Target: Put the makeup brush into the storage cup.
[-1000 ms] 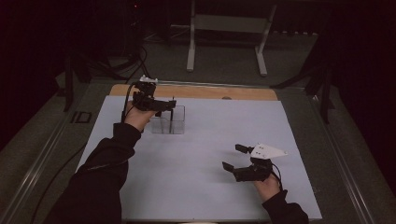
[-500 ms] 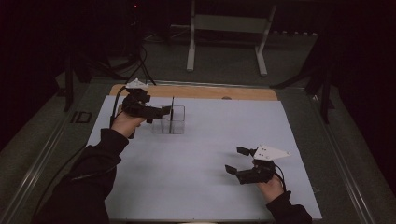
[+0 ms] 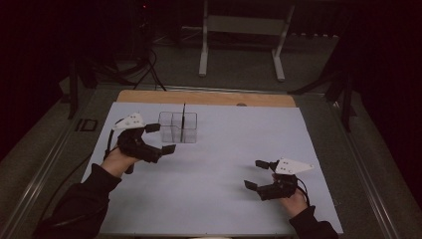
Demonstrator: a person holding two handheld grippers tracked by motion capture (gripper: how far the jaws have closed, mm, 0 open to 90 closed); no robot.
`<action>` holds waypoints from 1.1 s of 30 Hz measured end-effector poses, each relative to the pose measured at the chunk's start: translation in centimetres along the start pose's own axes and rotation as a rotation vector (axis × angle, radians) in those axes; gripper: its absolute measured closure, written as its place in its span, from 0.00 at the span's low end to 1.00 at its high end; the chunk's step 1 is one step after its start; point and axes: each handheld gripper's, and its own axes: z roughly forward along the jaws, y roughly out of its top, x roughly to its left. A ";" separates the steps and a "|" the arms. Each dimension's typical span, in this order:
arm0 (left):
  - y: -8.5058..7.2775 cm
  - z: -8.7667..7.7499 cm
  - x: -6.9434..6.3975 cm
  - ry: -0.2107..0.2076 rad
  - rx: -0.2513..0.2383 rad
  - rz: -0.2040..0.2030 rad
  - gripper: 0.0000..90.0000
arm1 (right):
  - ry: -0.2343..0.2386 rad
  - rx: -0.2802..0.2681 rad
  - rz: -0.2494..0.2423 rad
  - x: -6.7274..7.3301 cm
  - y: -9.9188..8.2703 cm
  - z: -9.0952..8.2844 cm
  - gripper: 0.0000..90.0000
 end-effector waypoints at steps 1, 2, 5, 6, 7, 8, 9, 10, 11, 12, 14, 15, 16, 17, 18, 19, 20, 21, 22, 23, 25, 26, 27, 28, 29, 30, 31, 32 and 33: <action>-0.4 -0.1 -0.2 -0.011 0.004 0.009 0.01 | 0.000 0.003 0.003 0.0 -0.1 -0.1 0.16; -0.8 -0.3 -0.4 -0.030 0.004 0.014 0.01 | 0.000 0.005 0.000 0.0 -0.2 -0.1 0.16; -2.2 -0.6 -0.9 -0.070 -0.003 0.020 0.01 | 0.007 0.014 0.003 0.0 -0.5 -0.1 0.16; -2.6 -0.7 -1.1 -0.084 -0.009 0.019 0.01 | 0.009 0.019 0.005 0.0 -0.6 -0.1 0.16; -3.1 -0.8 -1.3 -0.091 -0.015 0.026 0.01 | 0.010 0.020 0.005 0.0 -0.6 0.0 0.16; -3.5 -0.9 -1.5 -0.101 -0.026 0.030 0.01 | 0.012 0.019 0.006 0.0 -0.6 0.0 0.16; -3.5 -0.9 -1.5 -0.101 -0.026 0.030 0.01 | 0.012 0.019 0.006 0.0 -0.6 0.0 0.16; -3.5 -0.9 -1.5 -0.101 -0.026 0.030 0.01 | 0.013 0.020 0.004 0.1 -0.6 0.0 0.16; -5.1 -1.2 -2.1 -0.137 -0.038 0.050 0.01 | 0.016 0.014 0.001 0.1 -0.6 -0.1 0.16; -5.1 -1.2 -2.1 -0.137 -0.038 0.050 0.01 | 0.016 0.014 0.001 0.1 -0.6 -0.1 0.16; -6.6 -1.3 -2.3 -0.156 -0.019 0.040 0.01 | 0.019 0.016 0.001 0.1 -0.7 -0.1 0.16; -7.1 -1.3 -2.3 -0.162 -0.013 0.041 0.01 | 0.021 0.016 0.000 0.1 -0.7 -0.2 0.16; -7.6 -1.3 -2.4 -0.156 -0.009 0.043 0.01 | 0.022 0.017 -0.001 0.1 -0.8 -0.2 0.16; -8.1 -1.4 -2.4 -0.155 -0.006 0.047 0.01 | 0.023 0.018 -0.001 0.1 -0.8 -0.2 0.16; -8.6 -1.4 -2.5 -0.160 0.000 0.052 0.01 | 0.024 0.017 0.000 0.1 -0.8 -0.2 0.16; -9.0 -1.4 -2.5 -0.160 0.015 0.059 0.01 | 0.024 0.016 0.001 0.1 -0.8 -0.2 0.16; -9.4 -1.4 -2.5 -0.150 0.028 0.067 0.01 | 0.021 0.016 0.001 0.1 -0.8 -0.2 0.16; -9.8 -1.4 -2.5 -0.143 0.040 0.064 0.01 | 0.021 0.017 -0.003 0.1 -0.8 -0.1 0.16; -10.2 -1.4 -2.4 -0.131 0.051 0.056 0.01 | 0.022 0.018 -0.003 0.1 -0.8 -0.1 0.16; -10.5 -1.5 -2.3 -0.106 0.060 0.045 0.01 | 0.022 0.019 -0.004 0.1 -0.8 -0.1 0.16; -10.9 -1.6 -2.2 -0.087 0.068 0.046 0.01 | 0.021 0.024 -0.008 0.2 -0.8 -0.1 0.16; -11.7 -1.8 -1.9 -0.053 0.096 0.050 0.01 | 0.023 0.023 -0.009 0.2 -0.7 -0.1 0.16; -12.1 -1.9 -1.8 -0.041 0.104 0.047 0.01 | 0.025 0.023 -0.009 0.2 -0.7 -0.1 0.16; -12.5 -2.0 -1.7 -0.031 0.110 0.038 0.01 | 0.026 0.022 -0.010 0.2 -0.7 -0.1 0.16; -12.8 -2.0 -1.6 -0.020 0.117 0.024 0.01 | 0.026 0.022 -0.011 0.2 -0.8 -0.1 0.16; -13.1 -2.2 -1.5 -0.006 0.112 0.018 0.01 | 0.027 0.023 -0.011 0.2 -0.8 -0.1 0.16; -13.3 -2.3 -1.4 0.007 0.112 0.014 0.01 | 0.028 0.024 -0.011 0.2 -0.8 -0.1 0.16; -13.5 -2.5 -1.4 0.022 0.106 0.007 0.01 | 0.030 0.025 -0.012 0.2 -0.8 0.0 0.16; -13.6 -2.6 -1.3 0.037 0.095 -0.011 0.01 | 0.032 0.027 -0.015 0.2 -0.8 0.0 0.16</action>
